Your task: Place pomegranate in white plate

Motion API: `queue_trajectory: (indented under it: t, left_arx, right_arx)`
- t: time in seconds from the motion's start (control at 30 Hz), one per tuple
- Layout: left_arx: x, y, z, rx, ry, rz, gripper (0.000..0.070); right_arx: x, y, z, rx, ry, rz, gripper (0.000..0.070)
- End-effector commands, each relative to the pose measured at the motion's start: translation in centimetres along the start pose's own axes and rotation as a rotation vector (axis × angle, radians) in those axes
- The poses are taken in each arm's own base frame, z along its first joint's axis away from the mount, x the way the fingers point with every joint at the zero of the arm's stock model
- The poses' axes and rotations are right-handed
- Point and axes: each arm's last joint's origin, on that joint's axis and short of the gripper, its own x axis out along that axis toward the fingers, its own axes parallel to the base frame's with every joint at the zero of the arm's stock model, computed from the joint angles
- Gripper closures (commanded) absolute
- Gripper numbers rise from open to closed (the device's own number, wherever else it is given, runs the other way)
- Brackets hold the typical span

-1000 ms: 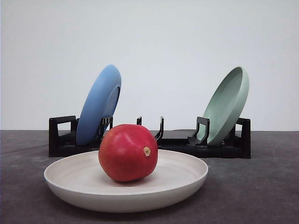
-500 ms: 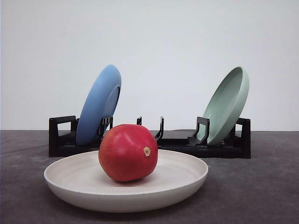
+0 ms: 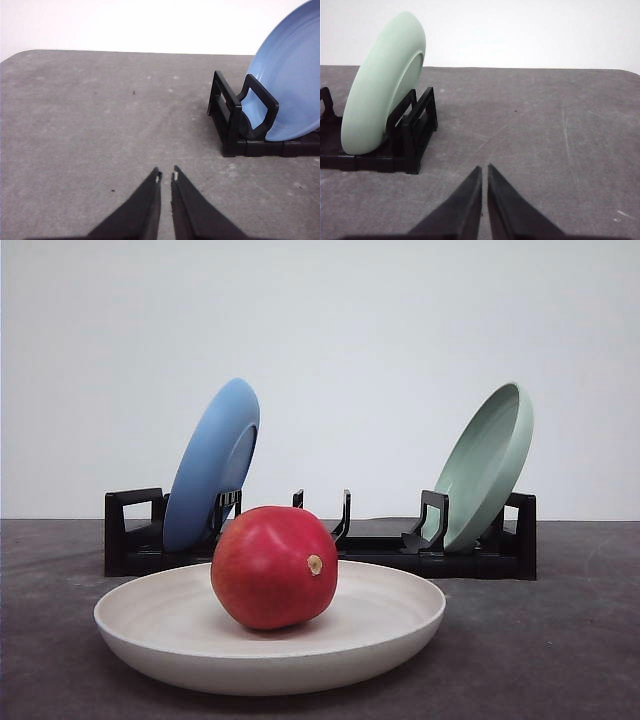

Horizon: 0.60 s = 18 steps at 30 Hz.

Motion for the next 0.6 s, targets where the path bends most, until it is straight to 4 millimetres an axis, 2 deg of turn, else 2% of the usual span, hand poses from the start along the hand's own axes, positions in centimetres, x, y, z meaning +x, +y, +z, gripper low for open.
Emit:
queue_trajectory:
  t: [0.0,0.57]
  left_arx:
    - [0.09,0.02,-0.2,-0.007,-0.003,0.005,0.0681]
    - [0.09,0.02,-0.2,-0.007,-0.003,0.005,0.0681]
  right_arx:
    - [0.03,0.0,-0.04,0.002,-0.006,0.0,0.0686]
    - [0.03,0.0,-0.04,0.002,-0.006,0.0,0.0686]
